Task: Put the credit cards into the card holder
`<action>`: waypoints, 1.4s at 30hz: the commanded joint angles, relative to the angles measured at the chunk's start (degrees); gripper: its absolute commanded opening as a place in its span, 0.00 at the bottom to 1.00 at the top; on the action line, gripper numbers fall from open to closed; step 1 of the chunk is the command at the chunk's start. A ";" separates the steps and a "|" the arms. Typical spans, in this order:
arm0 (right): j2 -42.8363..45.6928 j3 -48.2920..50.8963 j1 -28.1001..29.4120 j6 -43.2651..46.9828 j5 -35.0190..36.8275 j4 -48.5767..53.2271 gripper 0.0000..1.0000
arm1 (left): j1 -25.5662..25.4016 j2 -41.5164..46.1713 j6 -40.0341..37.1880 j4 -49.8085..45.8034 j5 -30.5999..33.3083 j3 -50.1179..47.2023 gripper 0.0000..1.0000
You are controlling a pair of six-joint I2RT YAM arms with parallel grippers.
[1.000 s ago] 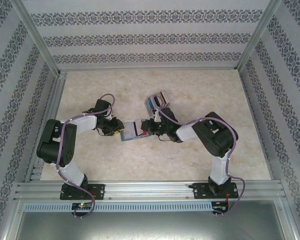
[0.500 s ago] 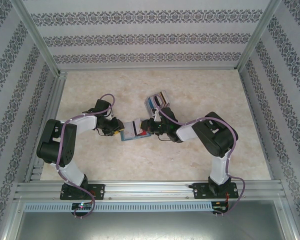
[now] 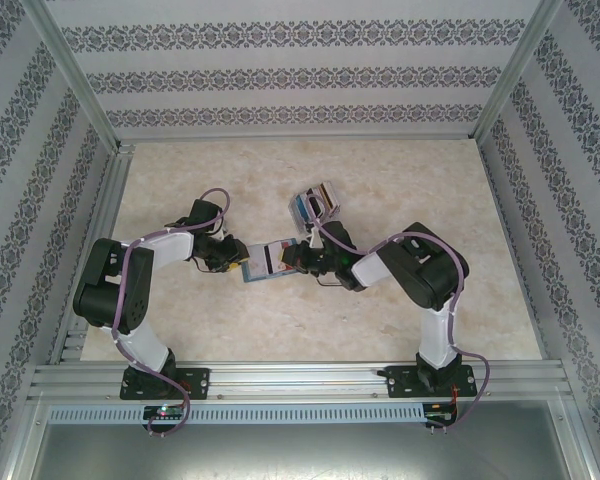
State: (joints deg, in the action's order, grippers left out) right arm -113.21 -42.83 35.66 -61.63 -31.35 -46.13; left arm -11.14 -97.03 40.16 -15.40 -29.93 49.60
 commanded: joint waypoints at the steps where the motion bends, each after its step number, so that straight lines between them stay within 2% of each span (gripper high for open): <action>1: 2.28 1.34 -1.16 1.16 -0.23 -0.71 0.12 | 0.56 0.24 -0.09 -0.09 0.38 -0.81 0.30; 32: -3.78 -2.82 -0.93 1.33 -4.31 -0.72 0.11 | 0.50 0.62 0.00 0.02 0.40 -1.18 0.30; 42: -3.99 -4.28 0.80 1.59 -2.87 0.22 0.11 | 0.50 0.53 -0.11 -0.25 0.30 -0.56 0.30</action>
State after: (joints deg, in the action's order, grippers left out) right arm -116.31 -46.19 35.42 -61.56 -34.92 -47.20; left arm -11.14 -97.01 40.16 -14.85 -30.00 49.34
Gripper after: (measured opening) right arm 0.115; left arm 0.301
